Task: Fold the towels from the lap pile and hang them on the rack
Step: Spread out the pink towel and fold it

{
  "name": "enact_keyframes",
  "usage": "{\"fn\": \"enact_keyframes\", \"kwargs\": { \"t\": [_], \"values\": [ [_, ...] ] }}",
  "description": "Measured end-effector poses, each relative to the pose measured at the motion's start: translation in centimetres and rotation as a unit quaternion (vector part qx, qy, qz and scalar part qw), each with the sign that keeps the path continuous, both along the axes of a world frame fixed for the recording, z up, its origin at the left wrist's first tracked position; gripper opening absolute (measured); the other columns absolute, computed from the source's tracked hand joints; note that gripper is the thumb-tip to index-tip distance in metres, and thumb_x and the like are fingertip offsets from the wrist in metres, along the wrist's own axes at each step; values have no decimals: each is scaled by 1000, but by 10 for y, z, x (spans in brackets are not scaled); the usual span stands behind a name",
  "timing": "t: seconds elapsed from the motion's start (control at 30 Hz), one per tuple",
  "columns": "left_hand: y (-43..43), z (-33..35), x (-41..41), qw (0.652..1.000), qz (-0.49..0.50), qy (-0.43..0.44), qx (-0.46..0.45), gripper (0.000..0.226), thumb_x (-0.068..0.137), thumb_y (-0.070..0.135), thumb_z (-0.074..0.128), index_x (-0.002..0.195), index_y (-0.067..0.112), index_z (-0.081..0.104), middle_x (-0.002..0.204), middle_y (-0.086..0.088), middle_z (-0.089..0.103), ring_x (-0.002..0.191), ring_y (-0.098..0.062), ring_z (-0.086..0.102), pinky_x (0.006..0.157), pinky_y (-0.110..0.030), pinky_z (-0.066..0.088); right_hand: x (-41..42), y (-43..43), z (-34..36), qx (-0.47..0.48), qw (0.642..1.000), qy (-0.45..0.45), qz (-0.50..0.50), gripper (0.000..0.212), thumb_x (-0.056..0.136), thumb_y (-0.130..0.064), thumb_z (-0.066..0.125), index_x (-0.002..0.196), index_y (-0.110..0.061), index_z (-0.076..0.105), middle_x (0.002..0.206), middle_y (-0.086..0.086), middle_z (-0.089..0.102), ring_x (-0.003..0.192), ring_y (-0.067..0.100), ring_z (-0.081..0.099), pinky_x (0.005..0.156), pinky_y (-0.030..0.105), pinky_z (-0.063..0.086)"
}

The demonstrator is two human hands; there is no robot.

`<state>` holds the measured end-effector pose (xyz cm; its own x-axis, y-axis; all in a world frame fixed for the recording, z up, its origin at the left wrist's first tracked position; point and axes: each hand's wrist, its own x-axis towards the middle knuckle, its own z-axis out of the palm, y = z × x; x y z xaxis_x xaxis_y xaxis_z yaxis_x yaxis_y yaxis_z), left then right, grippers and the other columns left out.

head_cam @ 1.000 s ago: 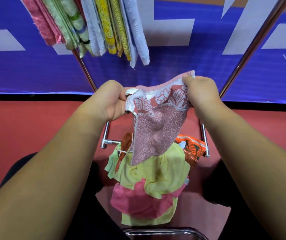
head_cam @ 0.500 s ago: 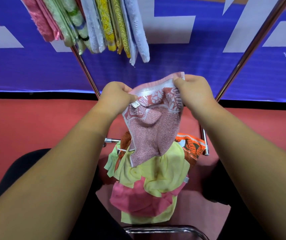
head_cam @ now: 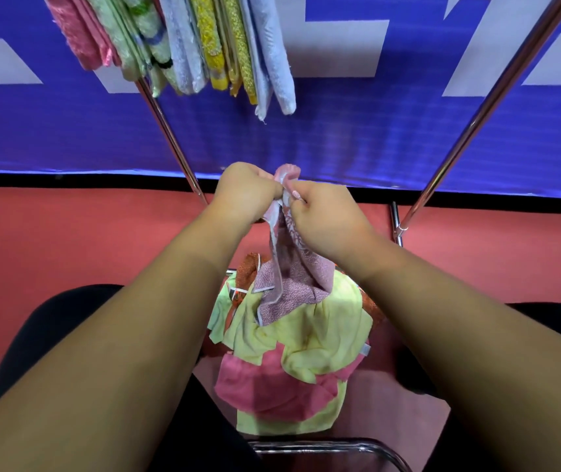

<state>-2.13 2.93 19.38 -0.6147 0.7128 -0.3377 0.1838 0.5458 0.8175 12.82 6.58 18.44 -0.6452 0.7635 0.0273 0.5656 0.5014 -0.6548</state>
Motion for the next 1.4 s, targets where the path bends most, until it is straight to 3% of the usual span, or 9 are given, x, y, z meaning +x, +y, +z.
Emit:
{"fn": "enact_keyframes", "kwargs": {
  "t": [0.1, 0.3, 0.43, 0.8, 0.97, 1.1, 1.27, 1.33, 1.4],
  "values": [
    [2, 1, 3, 995, 10, -97, 19, 19, 84, -8, 66, 99, -5, 77, 83, -20, 75, 70, -27, 72, 65, -35, 61, 1, 0, -4, -12, 1000, -17, 13, 18, 103, -14, 46, 101, -17, 64, 75, 1, 55, 75, 31, 53, 70, 38, 43],
    [3, 5, 4, 978, 6, -205, 36, 21, 88, -10, 67, 105, -3, 78, 94, -16, 82, 81, -22, 80, 71, -31, 65, 0, -3, -9, -39, 999, -21, 28, 26, 103, -15, 48, 123, -18, 64, 107, 18, 73, 95, 41, 64, 85, 44, 53],
    [4, 3, 2, 975, 2, -219, 42, 22, 87, -8, 71, 107, -7, 77, 102, -20, 81, 97, -27, 80, 86, -39, 66, 0, -2, -10, -56, 997, -34, 37, 30, 103, -14, 45, 128, -18, 60, 112, 20, 72, 100, 43, 65, 89, 47, 53],
    [6, 3, 1, 971, 28, -228, 68, 16, 88, -12, 70, 103, -12, 77, 99, -21, 80, 95, -27, 81, 87, -39, 66, 2, 1, -12, -59, 996, -34, 53, 38, 107, -15, 43, 143, -20, 56, 112, 17, 72, 99, 38, 65, 90, 46, 53],
    [4, 6, 1, 963, 48, -252, 83, 20, 87, -16, 69, 107, -15, 74, 97, -22, 80, 86, -23, 81, 73, -32, 66, 2, 0, -11, -85, 995, -13, 51, 44, 104, -15, 48, 147, -22, 55, 112, 11, 72, 96, 29, 64, 81, 34, 45],
    [2, 8, 2, 958, 53, -268, 84, 21, 89, -15, 68, 109, -14, 74, 98, -19, 81, 85, -22, 81, 69, -29, 65, 3, -1, -9, -86, 995, -8, 52, 45, 98, -21, 58, 143, -25, 58, 99, -1, 66, 89, 19, 58, 68, 24, 34],
    [-2, 18, 6, 954, 60, -280, 88, 19, 86, -14, 61, 97, -10, 76, 97, -19, 81, 93, -29, 81, 79, -36, 66, 3, 3, -12, -60, 997, 6, 41, 25, 102, -27, 58, 124, -24, 69, 95, 0, 72, 90, 22, 63, 76, 31, 42],
    [-2, 24, 6, 955, 65, -273, 90, 18, 89, -13, 53, 89, -8, 71, 83, -17, 80, 84, -29, 81, 81, -39, 67, 4, 6, -12, -48, 998, 6, 32, 22, 103, -23, 52, 116, -22, 71, 92, 1, 74, 87, 24, 64, 74, 34, 43],
    [-1, 26, 5, 960, 55, -262, 85, 22, 94, -13, 45, 94, -3, 64, 65, -9, 76, 71, -23, 79, 78, -37, 67, 6, 8, -10, -57, 998, 4, 18, 21, 104, -18, 49, 105, -18, 70, 84, 1, 69, 81, 23, 59, 69, 33, 35]
  ]
}}
